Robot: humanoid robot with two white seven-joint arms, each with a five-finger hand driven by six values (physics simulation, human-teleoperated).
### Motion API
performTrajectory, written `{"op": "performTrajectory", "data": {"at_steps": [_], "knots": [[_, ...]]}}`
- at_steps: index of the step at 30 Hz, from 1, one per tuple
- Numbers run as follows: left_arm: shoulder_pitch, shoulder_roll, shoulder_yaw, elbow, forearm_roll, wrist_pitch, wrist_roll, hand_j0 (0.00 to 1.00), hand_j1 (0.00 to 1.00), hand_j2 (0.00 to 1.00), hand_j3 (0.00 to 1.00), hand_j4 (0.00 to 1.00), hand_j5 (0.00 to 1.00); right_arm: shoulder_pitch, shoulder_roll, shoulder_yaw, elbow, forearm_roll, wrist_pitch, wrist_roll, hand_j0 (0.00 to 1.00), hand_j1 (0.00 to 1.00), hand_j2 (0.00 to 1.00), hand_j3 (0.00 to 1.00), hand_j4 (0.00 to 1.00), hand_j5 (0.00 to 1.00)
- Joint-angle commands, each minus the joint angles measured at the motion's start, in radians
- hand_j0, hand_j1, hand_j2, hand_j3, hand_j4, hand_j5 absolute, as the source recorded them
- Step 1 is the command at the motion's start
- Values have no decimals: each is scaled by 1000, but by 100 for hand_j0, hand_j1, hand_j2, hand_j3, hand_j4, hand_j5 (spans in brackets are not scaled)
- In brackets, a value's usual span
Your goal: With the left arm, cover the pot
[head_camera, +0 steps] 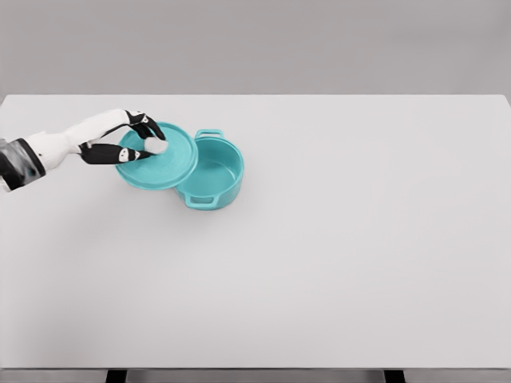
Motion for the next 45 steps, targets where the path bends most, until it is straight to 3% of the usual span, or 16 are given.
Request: {"op": "performTrajectory", "data": {"at_steps": [1, 45], "knots": [[0, -5, 1, -1, 5, 1, 0, 54, 54, 54, 54, 54, 54, 0, 0, 0, 0, 1, 0, 0, 100, 100, 100, 100, 100, 100], [0, -109, 1, -20, 6, -4, 8, 55, 55, 55, 55, 55, 55, -2, 0, 0, 0, 1, 0, 0, 100, 100, 100, 100, 100, 100]]}}
